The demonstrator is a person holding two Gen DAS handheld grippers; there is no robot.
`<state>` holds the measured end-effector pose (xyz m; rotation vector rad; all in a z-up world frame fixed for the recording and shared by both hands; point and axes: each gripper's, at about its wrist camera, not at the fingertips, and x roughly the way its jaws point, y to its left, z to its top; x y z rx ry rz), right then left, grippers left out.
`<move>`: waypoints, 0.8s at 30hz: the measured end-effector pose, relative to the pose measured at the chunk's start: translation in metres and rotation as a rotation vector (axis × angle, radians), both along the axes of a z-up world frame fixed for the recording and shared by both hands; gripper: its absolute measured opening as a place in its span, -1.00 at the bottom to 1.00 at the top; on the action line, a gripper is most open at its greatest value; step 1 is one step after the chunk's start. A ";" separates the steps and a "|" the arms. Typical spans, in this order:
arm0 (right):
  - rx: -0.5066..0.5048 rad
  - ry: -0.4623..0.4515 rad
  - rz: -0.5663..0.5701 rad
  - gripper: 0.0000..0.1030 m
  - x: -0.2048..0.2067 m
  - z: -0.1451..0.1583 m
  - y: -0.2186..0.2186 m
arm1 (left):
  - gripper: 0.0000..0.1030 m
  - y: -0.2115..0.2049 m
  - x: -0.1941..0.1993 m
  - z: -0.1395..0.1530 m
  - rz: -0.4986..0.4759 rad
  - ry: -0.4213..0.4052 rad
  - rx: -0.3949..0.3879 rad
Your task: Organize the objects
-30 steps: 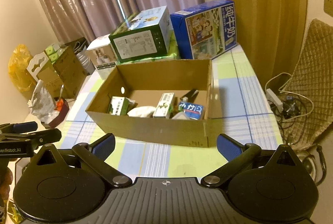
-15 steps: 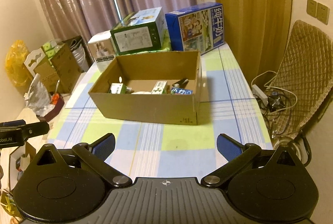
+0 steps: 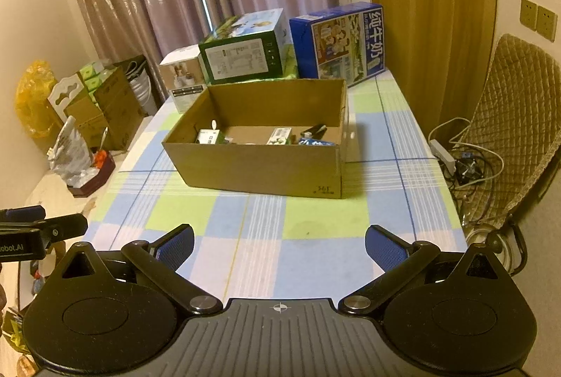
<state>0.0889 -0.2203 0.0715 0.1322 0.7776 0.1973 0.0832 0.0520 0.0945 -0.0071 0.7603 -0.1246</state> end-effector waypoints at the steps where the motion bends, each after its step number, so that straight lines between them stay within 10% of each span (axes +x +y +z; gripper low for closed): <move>1: 0.000 -0.001 0.001 0.96 0.000 0.000 0.001 | 0.98 0.000 -0.001 0.000 0.000 0.001 0.003; 24: -0.016 0.013 0.002 0.96 -0.002 -0.011 0.005 | 0.98 -0.006 -0.002 -0.008 -0.022 0.005 0.013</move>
